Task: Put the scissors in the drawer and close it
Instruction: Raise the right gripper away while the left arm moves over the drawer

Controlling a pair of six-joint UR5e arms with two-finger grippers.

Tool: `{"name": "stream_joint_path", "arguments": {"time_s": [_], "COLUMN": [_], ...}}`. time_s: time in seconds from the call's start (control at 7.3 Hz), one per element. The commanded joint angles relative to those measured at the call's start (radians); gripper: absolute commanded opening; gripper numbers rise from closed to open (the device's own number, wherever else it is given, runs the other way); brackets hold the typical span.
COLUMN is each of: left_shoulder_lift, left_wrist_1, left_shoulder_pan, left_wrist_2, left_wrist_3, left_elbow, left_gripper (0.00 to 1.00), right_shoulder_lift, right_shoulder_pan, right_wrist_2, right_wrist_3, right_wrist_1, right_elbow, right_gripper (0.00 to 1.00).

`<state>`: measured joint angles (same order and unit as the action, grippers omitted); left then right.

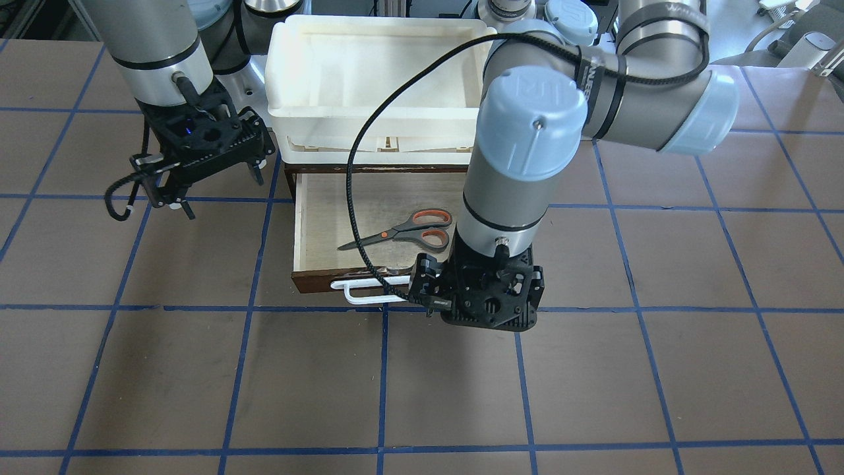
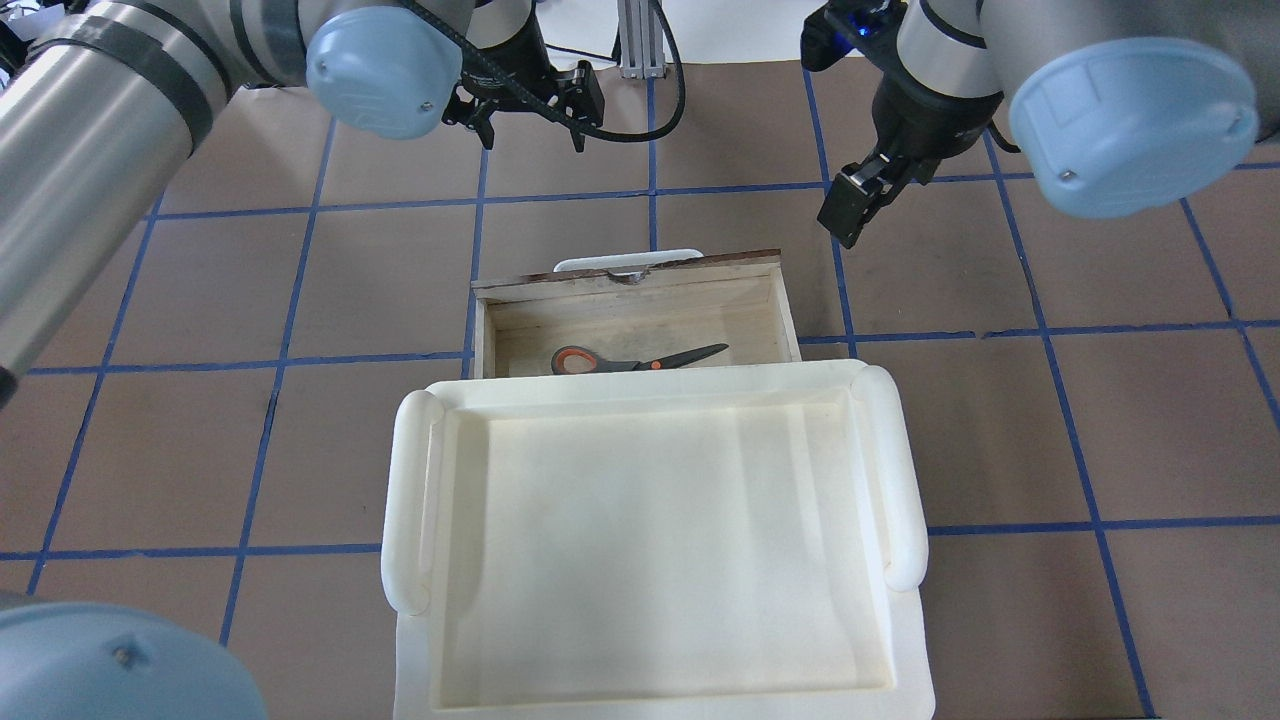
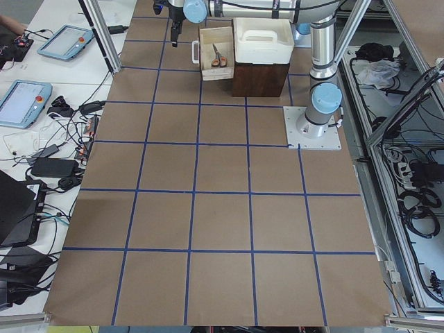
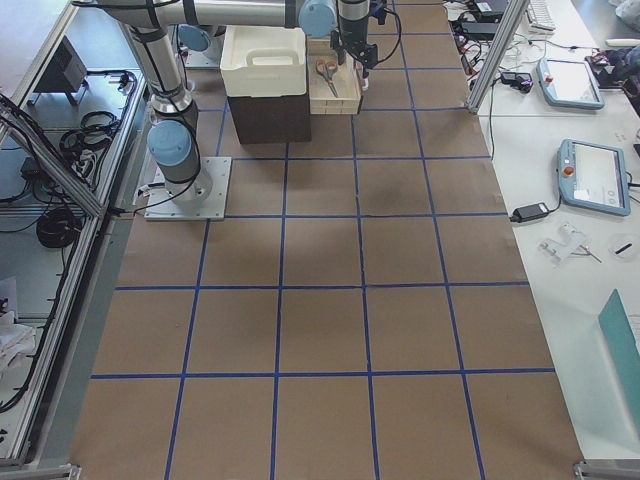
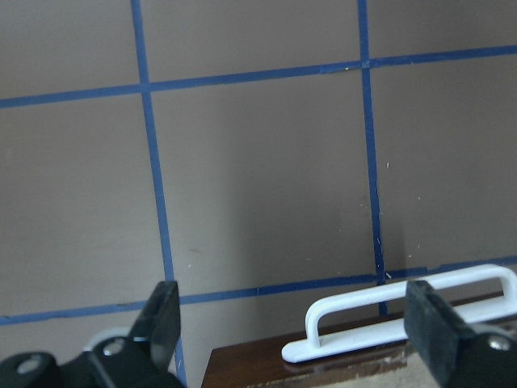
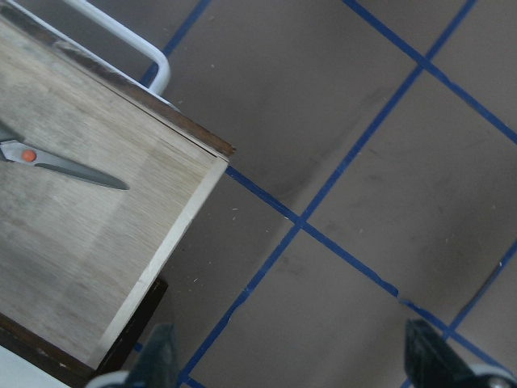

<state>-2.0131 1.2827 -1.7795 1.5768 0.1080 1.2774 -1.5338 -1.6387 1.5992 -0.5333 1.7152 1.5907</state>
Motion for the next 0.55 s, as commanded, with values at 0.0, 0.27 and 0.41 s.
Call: {"name": "stream_joint_path", "arguments": {"time_s": [0.0,0.27,0.41], "left_shoulder_lift": [-0.103,-0.182,-0.182], "left_wrist_1": [-0.003,-0.002,0.033], "left_shoulder_pan": [-0.012,-0.014,-0.006], "left_wrist_2": [-0.02,-0.043,-0.032], "left_wrist_3": [0.036,0.042,0.042], "left_elbow": [-0.041,-0.061,-0.062], "left_gripper": [1.0,1.0,1.0], "right_shoulder_lift": [-0.025,-0.048,-0.063], "right_shoulder_pan": [0.016,0.014,0.011], "right_wrist_2": [0.053,0.041,0.036], "right_wrist_3": [0.273,0.416,0.43], "right_wrist_1": [-0.054,-0.078,-0.112], "right_elbow": [-0.001,-0.001,-0.001], "right_gripper": [1.0,1.0,1.0]}}
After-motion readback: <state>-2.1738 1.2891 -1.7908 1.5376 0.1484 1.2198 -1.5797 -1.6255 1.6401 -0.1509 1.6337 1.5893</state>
